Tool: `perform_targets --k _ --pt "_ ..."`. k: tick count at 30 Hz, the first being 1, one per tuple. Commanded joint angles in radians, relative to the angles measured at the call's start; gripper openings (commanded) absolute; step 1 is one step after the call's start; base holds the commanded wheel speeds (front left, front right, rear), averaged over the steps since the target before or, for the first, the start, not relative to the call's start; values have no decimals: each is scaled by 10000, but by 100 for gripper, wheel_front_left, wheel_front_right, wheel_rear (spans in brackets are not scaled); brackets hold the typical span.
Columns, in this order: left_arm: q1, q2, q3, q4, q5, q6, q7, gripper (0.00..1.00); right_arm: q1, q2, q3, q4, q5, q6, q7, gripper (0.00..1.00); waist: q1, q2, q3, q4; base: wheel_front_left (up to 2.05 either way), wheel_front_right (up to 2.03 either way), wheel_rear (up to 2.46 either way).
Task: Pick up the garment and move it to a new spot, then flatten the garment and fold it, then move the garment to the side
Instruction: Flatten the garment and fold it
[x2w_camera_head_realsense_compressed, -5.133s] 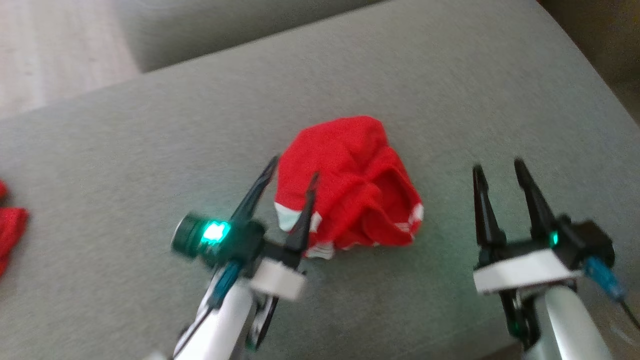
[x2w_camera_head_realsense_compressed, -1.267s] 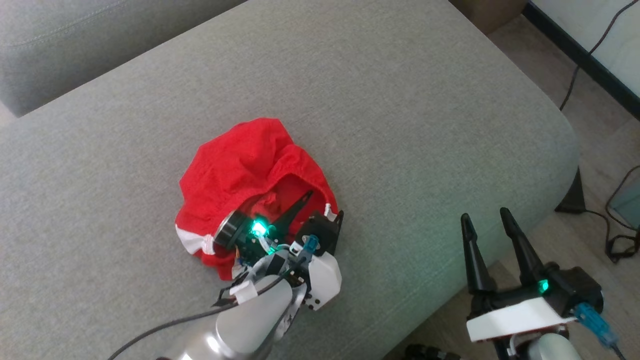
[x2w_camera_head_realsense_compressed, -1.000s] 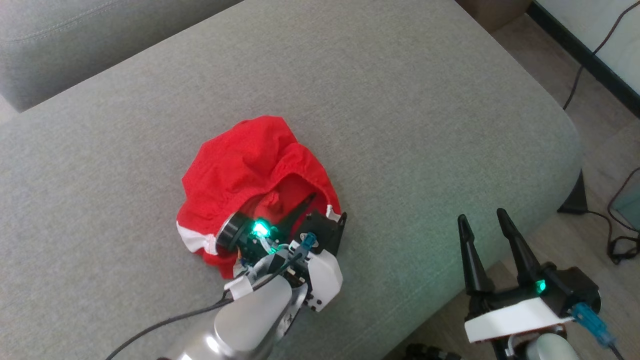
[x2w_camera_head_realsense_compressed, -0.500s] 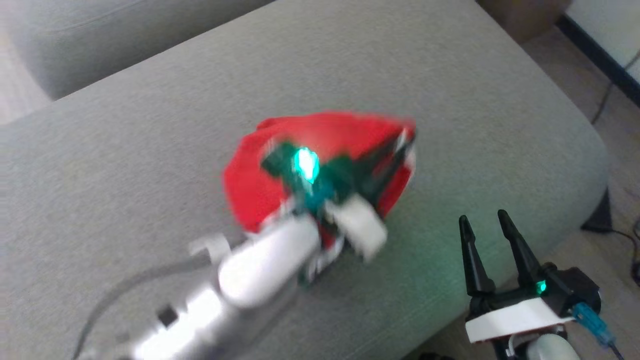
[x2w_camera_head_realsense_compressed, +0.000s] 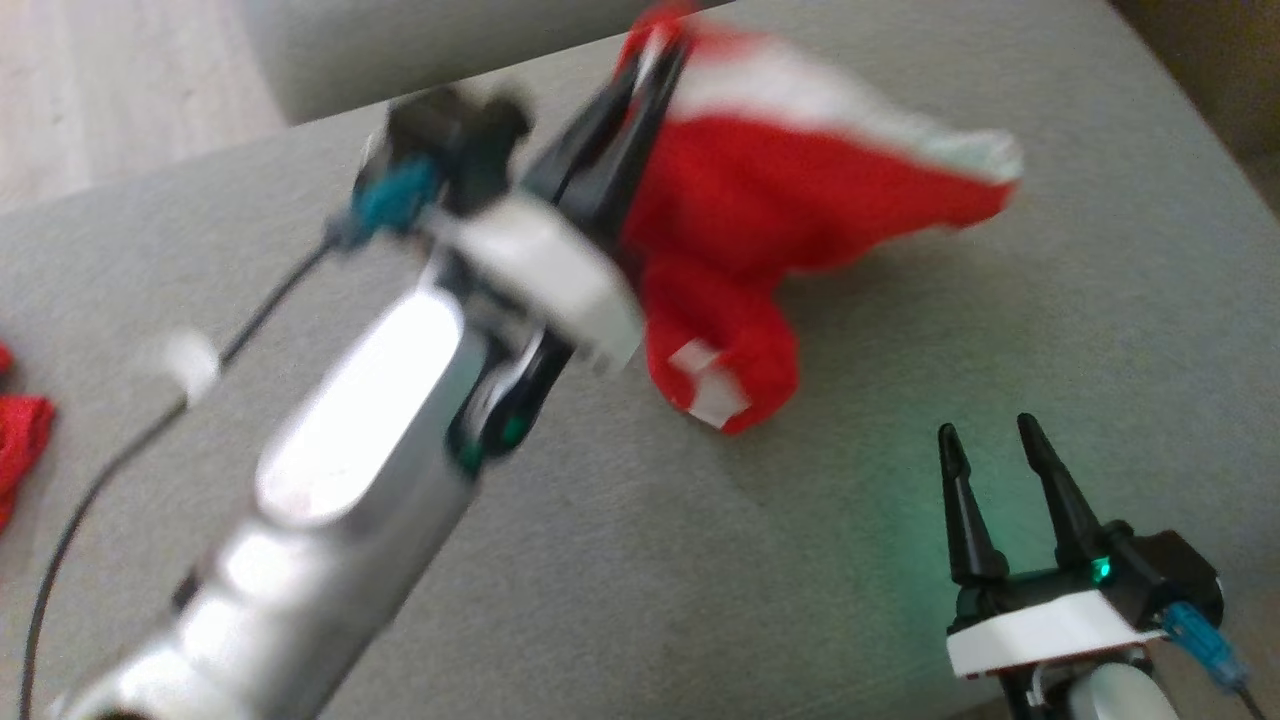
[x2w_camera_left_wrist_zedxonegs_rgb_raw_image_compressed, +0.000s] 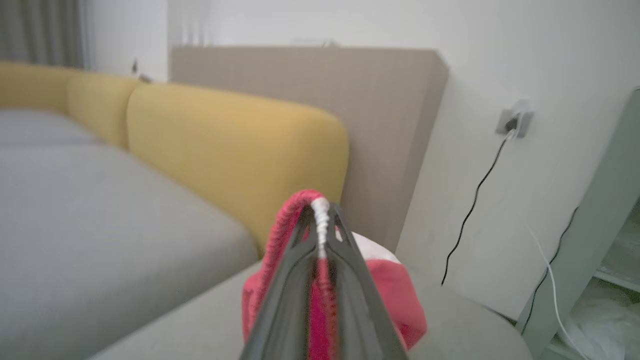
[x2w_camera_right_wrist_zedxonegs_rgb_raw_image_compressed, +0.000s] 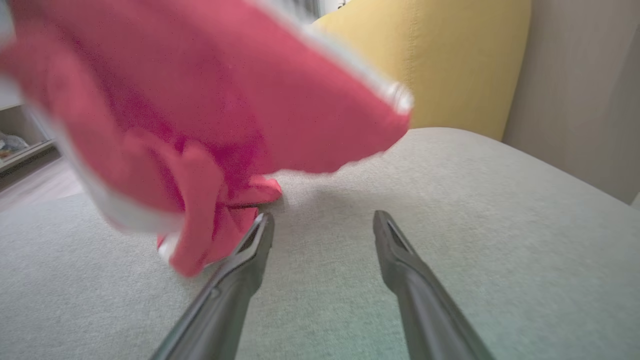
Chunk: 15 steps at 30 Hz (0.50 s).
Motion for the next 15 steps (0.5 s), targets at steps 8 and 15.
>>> perform_targets --k 8,15 --pt "2938 1496 439 -494 -700 82 -339 0 -899 -53 -193 -127 733 67 -26 100 0 0 658 1312 0 0 0" --pt "3619 2075 771 -426 -729 220 -867 0 -1800 -639 88 815 2037 67 -26 100 0 0 926 1969 0 0 0"
